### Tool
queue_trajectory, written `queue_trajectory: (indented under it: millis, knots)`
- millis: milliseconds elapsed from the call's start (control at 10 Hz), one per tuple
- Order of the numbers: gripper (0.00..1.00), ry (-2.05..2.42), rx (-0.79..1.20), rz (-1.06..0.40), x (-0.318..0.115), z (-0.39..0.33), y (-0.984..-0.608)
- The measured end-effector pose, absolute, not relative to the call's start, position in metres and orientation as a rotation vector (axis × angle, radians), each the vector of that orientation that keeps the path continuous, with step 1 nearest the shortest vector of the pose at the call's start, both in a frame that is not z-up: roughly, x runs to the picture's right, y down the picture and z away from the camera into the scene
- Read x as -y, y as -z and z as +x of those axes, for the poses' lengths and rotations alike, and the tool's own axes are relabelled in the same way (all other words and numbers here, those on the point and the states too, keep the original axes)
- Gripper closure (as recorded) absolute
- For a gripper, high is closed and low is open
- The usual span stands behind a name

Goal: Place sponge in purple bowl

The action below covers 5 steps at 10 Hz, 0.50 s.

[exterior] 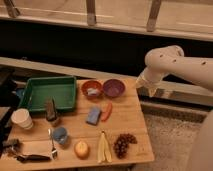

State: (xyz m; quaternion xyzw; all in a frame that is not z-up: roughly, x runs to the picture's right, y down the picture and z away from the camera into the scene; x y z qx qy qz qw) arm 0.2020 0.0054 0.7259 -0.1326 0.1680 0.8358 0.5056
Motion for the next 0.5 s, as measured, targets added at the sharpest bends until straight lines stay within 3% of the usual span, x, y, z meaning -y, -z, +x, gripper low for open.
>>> queue_trajectory:
  millis: [500]
  knots:
    - [0.36, -1.834, -0.325, -0.404, 0.0, 0.099, -0.738]
